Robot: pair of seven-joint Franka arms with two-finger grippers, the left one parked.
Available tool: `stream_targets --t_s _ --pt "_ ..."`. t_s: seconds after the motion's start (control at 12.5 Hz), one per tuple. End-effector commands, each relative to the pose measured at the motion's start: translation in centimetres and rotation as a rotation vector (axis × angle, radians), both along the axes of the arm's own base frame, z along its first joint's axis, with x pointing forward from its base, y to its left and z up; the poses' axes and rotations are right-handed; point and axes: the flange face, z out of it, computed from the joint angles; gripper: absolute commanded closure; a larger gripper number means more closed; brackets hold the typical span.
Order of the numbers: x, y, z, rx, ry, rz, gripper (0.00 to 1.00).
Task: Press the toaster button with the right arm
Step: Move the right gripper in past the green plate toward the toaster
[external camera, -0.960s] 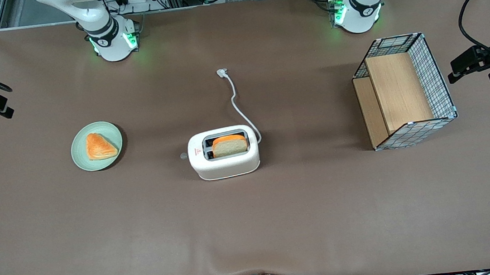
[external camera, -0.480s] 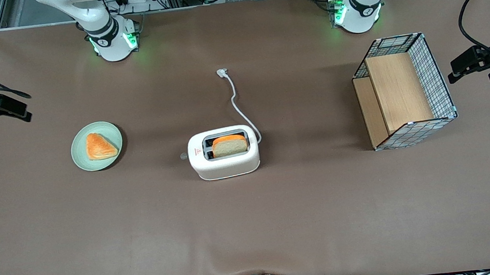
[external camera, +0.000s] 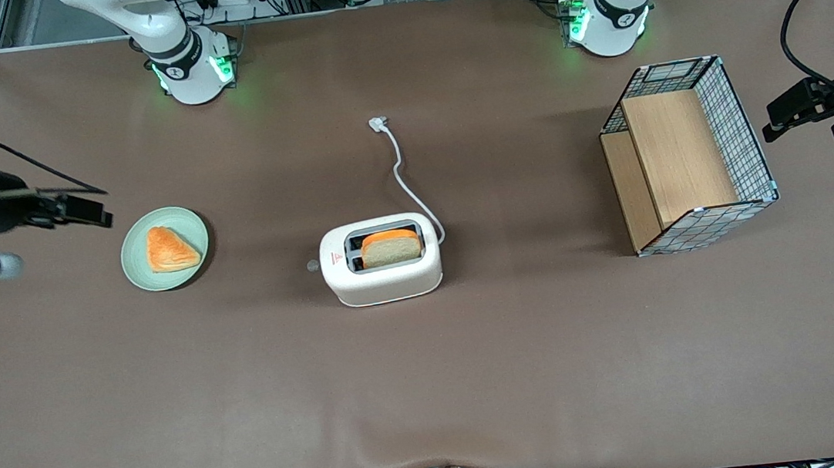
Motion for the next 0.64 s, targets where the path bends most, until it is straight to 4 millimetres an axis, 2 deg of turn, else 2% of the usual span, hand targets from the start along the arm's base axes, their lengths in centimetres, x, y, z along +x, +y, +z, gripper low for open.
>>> stream_targets --t_s 0.0,0.08,0.24,0.32,0.48,0.56 --pt "1.4 1.8 -3.2 0.061 0.037 0.018 0.3" --pt "1.9 3.1 -4.3 0.062 0.042 0.035 0.43" --pt "2.3 5.5 -6.0 0.069 0.047 0.072 0.82" --pt "2.7 6.3 -7.1 0.111 0.052 0.065 0.99" --pt "3.1 7.3 -9.7 0.186 0.058 0.038 1.0" --pt "3.0 8.6 -10.9 0.189 0.038 0.061 1.0"
